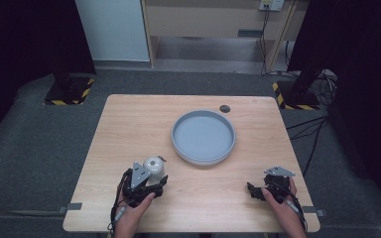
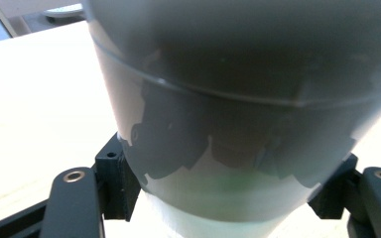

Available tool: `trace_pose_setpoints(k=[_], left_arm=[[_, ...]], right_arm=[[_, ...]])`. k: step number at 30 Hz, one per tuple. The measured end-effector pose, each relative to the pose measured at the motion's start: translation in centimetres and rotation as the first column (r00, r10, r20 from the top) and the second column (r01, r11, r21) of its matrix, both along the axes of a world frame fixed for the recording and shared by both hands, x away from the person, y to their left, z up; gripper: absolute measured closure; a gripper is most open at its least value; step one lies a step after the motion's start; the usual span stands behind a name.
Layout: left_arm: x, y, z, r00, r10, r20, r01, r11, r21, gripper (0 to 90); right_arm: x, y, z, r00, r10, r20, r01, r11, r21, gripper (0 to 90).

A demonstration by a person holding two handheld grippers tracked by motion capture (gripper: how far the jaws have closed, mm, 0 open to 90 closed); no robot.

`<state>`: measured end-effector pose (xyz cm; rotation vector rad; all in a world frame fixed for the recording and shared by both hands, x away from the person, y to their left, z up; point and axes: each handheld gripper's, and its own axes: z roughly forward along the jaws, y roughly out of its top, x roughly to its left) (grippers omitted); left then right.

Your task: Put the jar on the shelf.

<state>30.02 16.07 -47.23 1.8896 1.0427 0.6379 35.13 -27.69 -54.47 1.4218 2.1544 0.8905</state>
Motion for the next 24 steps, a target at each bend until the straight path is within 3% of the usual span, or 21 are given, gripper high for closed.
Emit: trace_pose_setpoints(k=[6, 15, 24], left_arm=[[0.4, -0.1, 0.5, 0.9999, 0.004, -0.011, -0.004, 1.0, 0.008, 29.1], [1.0, -0.1, 1.0, 0.9999, -0.011, -0.012, 0.01, 0.9999, -0.013, 29.1], [2.0, -1.2, 1.6, 0.9993, -0.036, -0.012, 0.036, 0.9993, 0.008, 29.0]], right_arm=[[0.0, 0.0, 0.0, 1.0, 0.0, 0.0, 0.0, 1.0, 0.0, 0.2], [0.0, 0.0, 0.0, 1.0, 0.0, 0.0, 0.0, 1.0, 0.0, 0.2], [0.0, 0.0, 0.0, 1.0, 0.0, 0.0, 0.0, 1.0, 0.0, 0.2]])
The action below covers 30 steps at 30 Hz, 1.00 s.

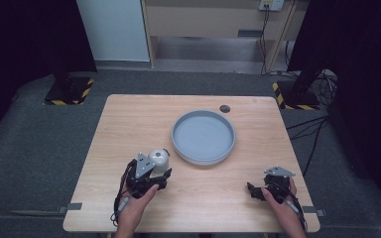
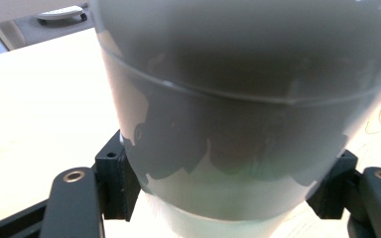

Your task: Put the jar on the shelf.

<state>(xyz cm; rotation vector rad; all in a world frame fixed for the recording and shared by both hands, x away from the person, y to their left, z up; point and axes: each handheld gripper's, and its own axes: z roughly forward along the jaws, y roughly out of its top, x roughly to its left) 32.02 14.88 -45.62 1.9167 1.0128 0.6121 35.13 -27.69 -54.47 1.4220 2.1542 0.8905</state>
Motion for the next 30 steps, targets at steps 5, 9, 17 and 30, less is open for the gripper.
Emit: trace_pose_setpoints(k=[5, 9, 17, 30], left_arm=[[0.5, -0.5, 0.4, 0.9999, -0.015, 0.003, 0.015, 0.9999, 0.004, 29.1], [0.9, -1.0, 0.8, 0.9996, -0.028, 0.004, 0.028, 0.9996, 0.001, 29.1], [1.6, -1.8, 1.3, 0.9989, -0.046, 0.006, 0.046, 0.9989, 0.002, 29.0], [2.7, -2.6, 2.6, 0.9979, -0.063, 0.013, 0.063, 0.998, 0.006, 29.1]], right_arm=[[0.0, 0.0, 0.0, 1.0, 0.0, 0.0, 0.0, 1.0, 0.0, 0.2], [0.0, 0.0, 0.0, 1.0, 0.0, 0.0, 0.0, 1.0, 0.0, 0.2], [0.0, 0.0, 0.0, 1.0, 0.0, 0.0, 0.0, 1.0, 0.0, 0.2], [0.0, 0.0, 0.0, 1.0, 0.0, 0.0, 0.0, 1.0, 0.0, 0.2]])
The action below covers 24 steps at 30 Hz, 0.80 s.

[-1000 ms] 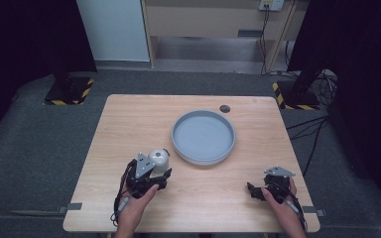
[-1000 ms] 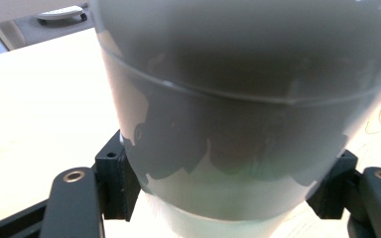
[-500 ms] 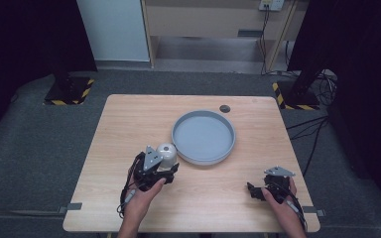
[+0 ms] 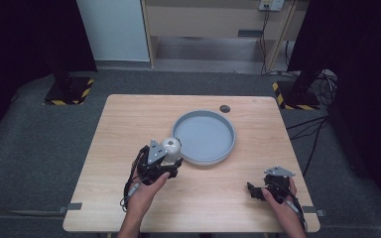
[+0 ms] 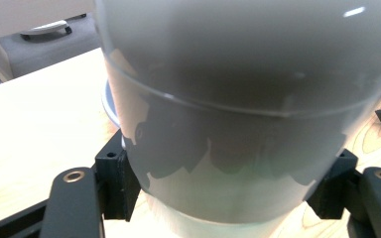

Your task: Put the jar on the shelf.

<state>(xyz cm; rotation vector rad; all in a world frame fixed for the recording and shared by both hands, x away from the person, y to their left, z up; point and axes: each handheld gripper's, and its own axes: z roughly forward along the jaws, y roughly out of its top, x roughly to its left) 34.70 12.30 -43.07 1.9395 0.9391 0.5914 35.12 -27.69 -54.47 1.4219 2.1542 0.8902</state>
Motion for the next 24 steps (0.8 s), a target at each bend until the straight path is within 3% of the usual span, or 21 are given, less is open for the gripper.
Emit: trace_pose_setpoints(k=[15, 21, 24], left_arm=[[1.9, -1.3, 1.3, 0.9997, -0.023, 0.006, 0.023, 0.9996, 0.015, 29.0], [2.4, -1.6, 1.7, 0.9995, -0.031, 0.001, 0.031, 0.9995, -0.008, 29.0], [3.1, -2.0, 2.0, 0.9995, -0.03, 0.004, 0.03, 0.9996, 0.002, 29.0]], right_arm=[[0.0, 0.0, 0.0, 1.0, 0.0, 0.0, 0.0, 1.0, 0.0, 0.2], [0.0, 0.0, 0.0, 1.0, 0.0, 0.0, 0.0, 1.0, 0.0, 0.2], [0.0, 0.0, 0.0, 1.0, 0.0, 0.0, 0.0, 1.0, 0.0, 0.2]])
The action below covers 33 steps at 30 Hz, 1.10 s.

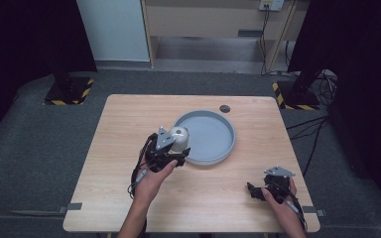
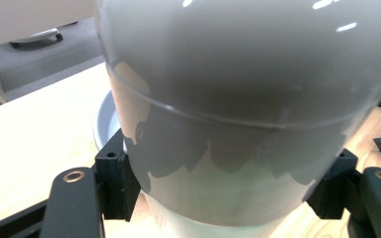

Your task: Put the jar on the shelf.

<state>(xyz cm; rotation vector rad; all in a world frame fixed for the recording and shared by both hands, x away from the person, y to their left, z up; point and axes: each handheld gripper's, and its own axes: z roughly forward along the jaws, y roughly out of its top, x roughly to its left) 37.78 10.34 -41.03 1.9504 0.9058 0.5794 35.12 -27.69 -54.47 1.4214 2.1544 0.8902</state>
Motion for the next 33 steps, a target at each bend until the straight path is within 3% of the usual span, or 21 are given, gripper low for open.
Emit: trace_pose_setpoints(k=[14, 20, 33], left_arm=[[2.2, -2.2, 0.8, 0.9998, -0.017, 0.005, 0.017, 0.9998, -0.008, 29.0], [3.1, -3.5, 1.3, 0.9994, -0.035, 0.009, 0.035, 0.9994, 0.01, 29.0], [4.2, -4.2, 1.4, 0.9993, -0.037, 0.004, 0.037, 0.9992, 0.018, 29.0]], right_arm=[[0.0, 0.0, 0.0, 1.0, 0.0, 0.0, 0.0, 1.0, 0.0, 0.2], [0.0, 0.0, 0.0, 1.0, 0.0, 0.0, 0.0, 1.0, 0.0, 0.2], [0.0, 0.0, 0.0, 1.0, -0.002, -0.001, 0.002, 1.0, 0.002, 0.2]])
